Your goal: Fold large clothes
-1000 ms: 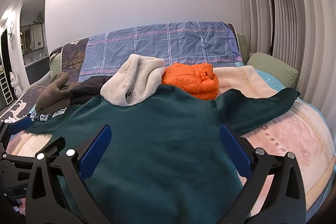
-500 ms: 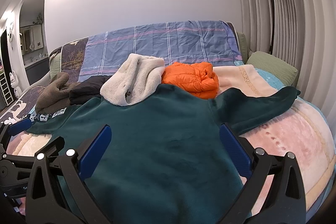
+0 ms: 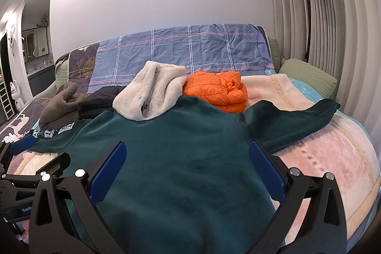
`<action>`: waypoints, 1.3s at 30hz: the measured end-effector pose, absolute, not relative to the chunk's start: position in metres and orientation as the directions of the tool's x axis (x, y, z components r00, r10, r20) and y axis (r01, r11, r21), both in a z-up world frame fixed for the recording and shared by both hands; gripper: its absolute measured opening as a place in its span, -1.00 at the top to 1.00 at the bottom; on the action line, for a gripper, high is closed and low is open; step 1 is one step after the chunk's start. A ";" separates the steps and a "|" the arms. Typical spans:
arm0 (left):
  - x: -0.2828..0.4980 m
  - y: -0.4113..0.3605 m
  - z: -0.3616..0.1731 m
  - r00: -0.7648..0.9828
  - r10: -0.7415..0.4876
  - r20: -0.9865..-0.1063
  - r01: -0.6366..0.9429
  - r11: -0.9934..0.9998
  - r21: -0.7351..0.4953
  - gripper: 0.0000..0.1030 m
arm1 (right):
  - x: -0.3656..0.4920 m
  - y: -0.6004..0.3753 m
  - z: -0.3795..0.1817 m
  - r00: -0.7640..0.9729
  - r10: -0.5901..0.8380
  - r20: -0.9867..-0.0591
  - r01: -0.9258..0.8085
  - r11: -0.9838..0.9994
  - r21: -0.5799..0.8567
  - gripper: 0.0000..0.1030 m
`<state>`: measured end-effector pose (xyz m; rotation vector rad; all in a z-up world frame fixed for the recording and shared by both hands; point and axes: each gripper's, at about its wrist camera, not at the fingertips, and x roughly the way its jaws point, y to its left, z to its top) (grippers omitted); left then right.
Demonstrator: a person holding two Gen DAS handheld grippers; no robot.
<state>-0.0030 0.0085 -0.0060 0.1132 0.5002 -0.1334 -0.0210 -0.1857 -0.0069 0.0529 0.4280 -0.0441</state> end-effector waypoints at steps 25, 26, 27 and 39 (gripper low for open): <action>0.006 0.008 -0.001 0.864 -0.111 -0.490 0.165 0.984 0.069 -0.88 | -0.008 -0.186 -0.005 0.902 -0.067 -0.426 0.076 0.997 0.005 -0.97; 0.011 0.010 0.001 0.860 -0.118 -0.497 0.167 0.984 0.055 -0.81 | -0.005 -0.186 -0.004 0.902 -0.070 -0.427 0.073 0.997 -0.010 -0.97; 0.017 0.013 0.002 0.856 -0.121 -0.502 0.166 0.985 0.044 -0.67 | -0.003 -0.186 -0.003 0.901 -0.074 -0.427 0.071 0.997 -0.023 -0.97; 0.174 0.013 0.037 0.821 -0.142 -0.553 0.162 0.987 -0.012 0.08 | 0.072 -0.207 0.010 0.874 -0.009 -0.485 -0.007 0.999 -0.032 0.25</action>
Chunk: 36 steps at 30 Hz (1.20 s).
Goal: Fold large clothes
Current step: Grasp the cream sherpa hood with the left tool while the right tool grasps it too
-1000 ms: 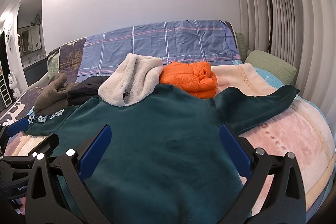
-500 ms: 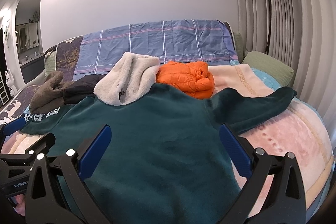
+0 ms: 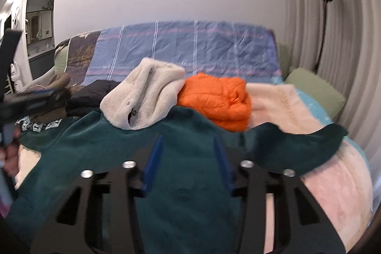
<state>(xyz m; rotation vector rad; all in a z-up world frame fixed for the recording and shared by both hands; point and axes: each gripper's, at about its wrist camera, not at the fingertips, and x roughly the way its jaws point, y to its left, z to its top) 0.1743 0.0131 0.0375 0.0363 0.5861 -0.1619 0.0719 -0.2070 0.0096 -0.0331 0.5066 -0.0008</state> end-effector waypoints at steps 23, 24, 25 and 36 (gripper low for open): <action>0.423 -0.036 0.005 0.741 0.061 -0.668 0.040 0.990 0.135 0.75 | 0.192 -0.222 -0.019 0.792 -0.040 -0.610 0.009 0.999 -0.054 0.19; 0.417 -0.019 0.010 0.751 0.064 -0.657 0.023 0.992 0.124 0.77 | 0.196 -0.220 -0.017 0.794 -0.039 -0.607 0.004 0.998 -0.059 0.19; 0.412 -0.006 0.012 0.757 0.058 -0.651 0.016 0.994 0.108 0.77 | 0.200 -0.217 -0.015 0.798 -0.036 -0.601 -0.001 0.998 -0.062 0.18; 0.396 0.057 0.008 0.752 -0.053 -0.657 0.045 0.999 -0.028 0.17 | 0.324 -0.144 0.003 0.782 0.055 -0.621 -0.121 0.990 -0.065 0.04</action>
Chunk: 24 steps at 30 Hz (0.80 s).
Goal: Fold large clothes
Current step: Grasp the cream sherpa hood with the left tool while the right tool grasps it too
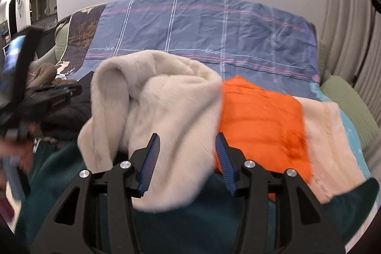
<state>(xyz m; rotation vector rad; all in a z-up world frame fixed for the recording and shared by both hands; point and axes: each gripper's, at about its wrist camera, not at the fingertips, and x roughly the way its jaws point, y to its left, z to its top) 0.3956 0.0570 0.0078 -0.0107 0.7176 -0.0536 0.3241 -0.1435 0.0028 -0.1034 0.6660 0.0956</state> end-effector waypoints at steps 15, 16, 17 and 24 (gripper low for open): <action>0.458 0.059 -0.023 0.707 -0.129 -0.696 0.040 0.989 -0.142 0.79 | 0.449 -0.064 -0.037 0.713 -0.047 -0.700 -0.140 0.968 -0.208 0.04; 0.460 0.060 -0.025 0.704 -0.129 -0.699 0.039 0.989 -0.143 0.79 | 0.454 -0.064 -0.042 0.708 -0.068 -0.703 -0.121 0.969 -0.216 0.05; 0.460 0.060 -0.025 0.706 -0.124 -0.697 0.041 0.990 -0.135 0.79 | 0.458 -0.065 -0.045 0.704 -0.086 -0.705 -0.100 0.971 -0.217 0.12; 0.419 0.067 0.000 0.785 -0.098 -0.611 0.068 0.995 -0.074 0.87 | 0.404 -0.130 0.002 0.815 0.015 -0.579 -0.018 1.000 0.000 0.78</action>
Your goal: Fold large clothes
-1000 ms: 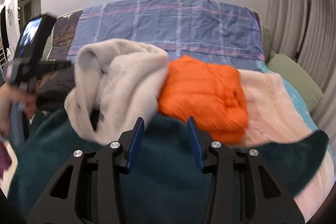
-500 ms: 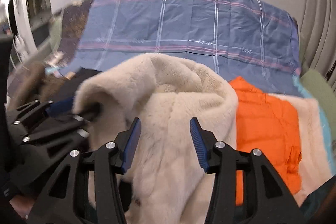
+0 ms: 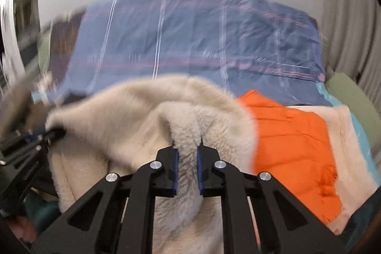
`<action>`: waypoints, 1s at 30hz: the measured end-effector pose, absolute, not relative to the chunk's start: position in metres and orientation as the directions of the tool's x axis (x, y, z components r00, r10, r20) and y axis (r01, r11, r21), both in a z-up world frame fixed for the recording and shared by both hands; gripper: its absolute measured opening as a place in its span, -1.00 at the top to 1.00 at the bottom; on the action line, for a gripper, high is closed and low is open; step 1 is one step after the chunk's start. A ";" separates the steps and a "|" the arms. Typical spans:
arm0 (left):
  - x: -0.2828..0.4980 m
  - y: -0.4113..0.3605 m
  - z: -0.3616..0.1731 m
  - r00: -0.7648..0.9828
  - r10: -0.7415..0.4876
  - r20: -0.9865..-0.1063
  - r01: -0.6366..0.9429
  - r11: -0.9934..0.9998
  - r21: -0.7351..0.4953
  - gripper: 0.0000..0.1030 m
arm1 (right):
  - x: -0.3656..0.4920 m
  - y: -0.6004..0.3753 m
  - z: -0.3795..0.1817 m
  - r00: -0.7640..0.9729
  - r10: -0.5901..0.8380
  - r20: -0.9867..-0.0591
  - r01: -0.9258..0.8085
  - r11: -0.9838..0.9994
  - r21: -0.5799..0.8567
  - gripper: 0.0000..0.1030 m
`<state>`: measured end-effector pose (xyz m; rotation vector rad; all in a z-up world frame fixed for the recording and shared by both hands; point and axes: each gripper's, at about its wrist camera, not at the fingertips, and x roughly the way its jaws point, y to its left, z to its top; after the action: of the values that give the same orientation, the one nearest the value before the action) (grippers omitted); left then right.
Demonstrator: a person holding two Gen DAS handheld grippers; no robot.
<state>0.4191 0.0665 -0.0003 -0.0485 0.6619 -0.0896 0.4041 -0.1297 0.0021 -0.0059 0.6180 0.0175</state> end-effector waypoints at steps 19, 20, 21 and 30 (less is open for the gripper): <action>0.205 0.141 -0.035 0.748 -0.248 -0.615 0.183 0.969 -0.167 0.03 | 0.183 -0.285 -0.054 0.729 0.216 -0.649 -0.012 0.953 0.303 0.48; 0.208 0.138 -0.031 0.751 -0.252 -0.610 0.182 0.967 -0.176 -0.11 | 0.188 -0.276 -0.046 0.731 0.230 -0.643 -0.048 0.957 0.287 0.25; 0.211 0.133 -0.029 0.755 -0.246 -0.608 0.181 0.969 -0.167 -0.19 | 0.195 -0.258 -0.034 0.740 0.232 -0.631 -0.094 0.965 0.244 -0.07; 0.238 0.114 -0.067 0.670 -0.165 -0.724 0.181 0.982 -0.056 -0.42 | 0.279 -0.116 -0.012 0.760 0.071 -0.646 -0.285 0.930 -0.233 -0.22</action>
<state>0.2383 0.1143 -0.0674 0.0205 0.8136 -0.1947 0.2788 -0.1162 -0.0123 -0.3299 0.6823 0.1976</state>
